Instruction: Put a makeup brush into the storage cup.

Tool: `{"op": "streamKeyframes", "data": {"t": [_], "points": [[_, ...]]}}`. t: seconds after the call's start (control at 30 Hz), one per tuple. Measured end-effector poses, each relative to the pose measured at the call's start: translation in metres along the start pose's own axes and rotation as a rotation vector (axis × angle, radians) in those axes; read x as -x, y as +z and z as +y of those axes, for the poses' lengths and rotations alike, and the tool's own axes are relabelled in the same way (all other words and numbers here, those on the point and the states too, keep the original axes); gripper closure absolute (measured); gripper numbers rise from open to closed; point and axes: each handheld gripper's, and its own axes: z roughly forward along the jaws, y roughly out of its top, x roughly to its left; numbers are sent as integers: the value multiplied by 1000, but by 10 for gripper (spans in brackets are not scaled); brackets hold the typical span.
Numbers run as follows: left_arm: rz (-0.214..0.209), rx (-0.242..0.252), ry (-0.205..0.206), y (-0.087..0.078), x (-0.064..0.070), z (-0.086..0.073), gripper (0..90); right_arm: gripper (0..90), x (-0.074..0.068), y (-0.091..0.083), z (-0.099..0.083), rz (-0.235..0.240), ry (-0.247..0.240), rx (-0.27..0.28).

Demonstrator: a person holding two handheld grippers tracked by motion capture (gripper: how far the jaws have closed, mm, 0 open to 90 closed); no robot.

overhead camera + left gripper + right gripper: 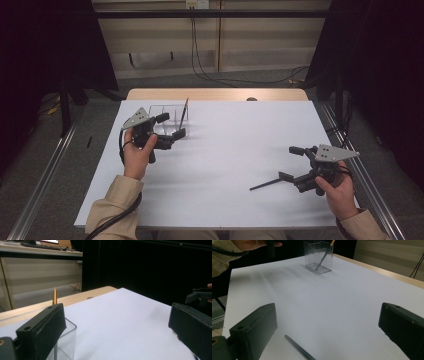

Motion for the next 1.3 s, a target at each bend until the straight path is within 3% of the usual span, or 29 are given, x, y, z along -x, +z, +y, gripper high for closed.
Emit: {"op": "streamKeyframes", "data": {"t": [0.33, 0.67, 1.3], "points": [[-13, 3, -8, -16, 0, -12, 10, 11, -1, 1, -1, -2, -6, -8], [-39, -17, 26, -32, 4, -15, 12, 11, 0, 1, -1, 0, -8, -10], [-58, -37, 35, -57, 11, -26, 13, 11, -2, 4, -1, 2, -12, -16]]}}
